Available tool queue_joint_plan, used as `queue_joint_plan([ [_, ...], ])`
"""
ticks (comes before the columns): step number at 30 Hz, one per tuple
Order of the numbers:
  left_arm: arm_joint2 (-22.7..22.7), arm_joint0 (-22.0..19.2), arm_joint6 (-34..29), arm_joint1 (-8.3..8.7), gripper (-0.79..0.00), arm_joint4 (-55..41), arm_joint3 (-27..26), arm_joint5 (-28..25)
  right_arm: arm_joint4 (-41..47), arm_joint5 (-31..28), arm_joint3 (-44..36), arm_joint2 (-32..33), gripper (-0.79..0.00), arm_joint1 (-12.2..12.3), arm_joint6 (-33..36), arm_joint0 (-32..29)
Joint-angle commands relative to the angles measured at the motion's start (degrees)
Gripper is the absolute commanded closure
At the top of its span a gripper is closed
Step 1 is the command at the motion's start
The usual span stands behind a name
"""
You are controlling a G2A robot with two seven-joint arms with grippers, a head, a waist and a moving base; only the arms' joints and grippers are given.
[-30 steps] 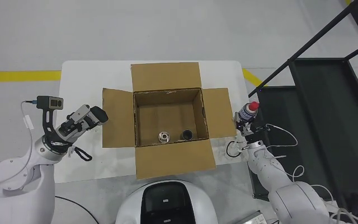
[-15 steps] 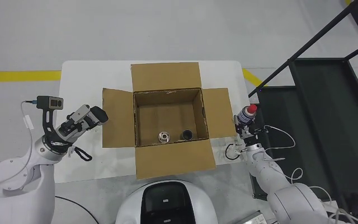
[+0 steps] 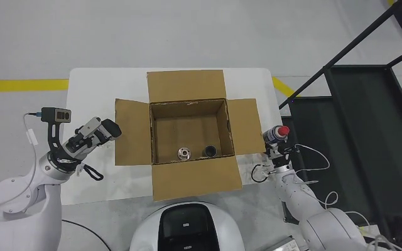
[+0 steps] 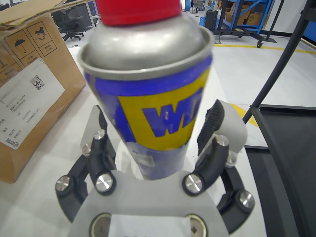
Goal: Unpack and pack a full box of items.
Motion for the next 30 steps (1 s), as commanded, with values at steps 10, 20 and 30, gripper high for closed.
queue_joint_plan([
  [10, 0.00, 0.00, 0.00, 0.00, -0.785, 0.00, 0.00, 0.00, -1.81, 1.00, -1.55, -0.34, -0.785, 0.94, -7.07, -0.31],
  [20, 0.00, 0.00, 0.00, 0.00, -0.785, 0.00, 0.00, 0.00, -2.91, 2.01, -3.61, 0.71, -0.785, 2.89, -11.95, 0.17],
  [30, 0.00, 0.00, 0.00, 0.00, -0.785, 0.00, 0.00, 0.00, -4.69, 1.66, -8.44, 2.14, -0.785, 5.17, -13.63, -0.34],
])
